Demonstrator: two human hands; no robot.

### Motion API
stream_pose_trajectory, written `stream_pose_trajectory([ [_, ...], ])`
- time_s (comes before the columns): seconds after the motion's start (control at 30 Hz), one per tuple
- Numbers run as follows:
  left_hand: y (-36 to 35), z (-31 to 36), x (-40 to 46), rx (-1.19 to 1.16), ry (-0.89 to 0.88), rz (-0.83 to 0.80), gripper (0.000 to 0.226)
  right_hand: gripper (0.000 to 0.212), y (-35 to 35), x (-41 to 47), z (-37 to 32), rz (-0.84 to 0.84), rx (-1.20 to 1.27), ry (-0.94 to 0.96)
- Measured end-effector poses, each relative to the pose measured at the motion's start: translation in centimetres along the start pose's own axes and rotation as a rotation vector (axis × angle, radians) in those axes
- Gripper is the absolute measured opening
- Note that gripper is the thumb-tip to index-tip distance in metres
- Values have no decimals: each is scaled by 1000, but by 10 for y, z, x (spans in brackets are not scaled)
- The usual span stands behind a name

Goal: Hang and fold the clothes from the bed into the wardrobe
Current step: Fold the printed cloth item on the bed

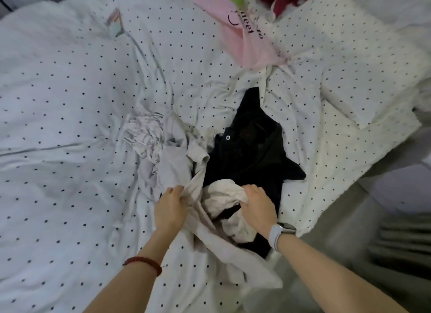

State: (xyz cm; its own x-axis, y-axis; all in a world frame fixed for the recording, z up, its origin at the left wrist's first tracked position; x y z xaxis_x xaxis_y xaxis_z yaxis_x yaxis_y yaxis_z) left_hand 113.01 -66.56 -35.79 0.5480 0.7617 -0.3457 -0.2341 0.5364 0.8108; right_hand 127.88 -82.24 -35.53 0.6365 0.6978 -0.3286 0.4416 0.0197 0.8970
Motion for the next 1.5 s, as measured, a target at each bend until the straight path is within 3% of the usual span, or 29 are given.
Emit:
stream_pose_trajectory([
  [0.17, 52, -8, -8, -78, 14, 122, 26, 11, 84, 8, -41, 91, 626, -18],
  [0.43, 207, -33, -31, -307, 33, 394, 31, 17, 226, -38, -191, 325, 741, 319],
  [0.5, 238, -26, -37, -430, -97, 297, 46, 16, 252, -53, -228, 376, 742, 392],
  [0.63, 274, 11, -81, -738, -364, -80, 95, 16, 304, -91, -283, 537, 916, 429],
  [0.73, 293, 23, -113, -806, -493, -121, 115, 19, 342, -120, -322, 582, 1263, 422],
  [0.8, 300, 32, -124, -878, -541, -119, 98, 18, 356, -125, -336, 568, 1468, 382],
  [0.87, 312, 36, -136, -925, -591, -59, 47, 17, 354, -130, -347, 569, 1480, 331],
  [0.9, 316, 31, -142, -925, -585, 6, 22, 13, 347, -131, -350, 552, 1465, 316],
  [0.97, 318, 8, -150, -921, -509, 104, 21, 8, 316, -133, -348, 411, 1435, 344],
  [1.03, 320, -22, -162, -1036, -400, 139, 25, 34, 268, -134, -340, 137, 1323, 375],
  [1.1, 330, -54, -182, -1198, -297, 217, 27, 52, 198, -145, -330, -174, 1027, 346],
  [1.17, 346, -72, -199, -1347, -252, 272, 28, 42, 131, -166, -326, -475, 839, 333],
  [1.23, 357, -91, -213, -1418, -188, 326, 28, 22, 83, -196, -338, -649, 813, 322],
  [1.3, 365, -112, -227, -1436, -128, 386, 25, 25, 66, -215, -359, -630, 729, 379],
  [1.4, 370, -155, -254, -1508, -90, 467, 19, 22, 69, -222, -390, -434, 549, 490],
  [1.47, 361, -178, -275, -1443, -63, 460, 28, 23, 77, -219, -400, -331, 638, 459],
  [1.5, 351, -185, -290, -1373, -60, 440, 44, 26, 80, -221, -402, -324, 718, 413],
])
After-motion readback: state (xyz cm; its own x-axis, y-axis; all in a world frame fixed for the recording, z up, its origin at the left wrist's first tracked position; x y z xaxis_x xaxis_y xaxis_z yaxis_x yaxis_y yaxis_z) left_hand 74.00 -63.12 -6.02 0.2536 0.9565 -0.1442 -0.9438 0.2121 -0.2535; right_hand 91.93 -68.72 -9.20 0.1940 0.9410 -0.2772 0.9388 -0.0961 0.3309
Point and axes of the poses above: each hand's wrist, its own x-axis towards the middle knuckle, its own y-axis out of the back of the hand, z = x × y, the point moved 5 cm from there along x, towards the middle knuckle, and after that the axes turned 5 degrees about -x, right-handed, at the moved point
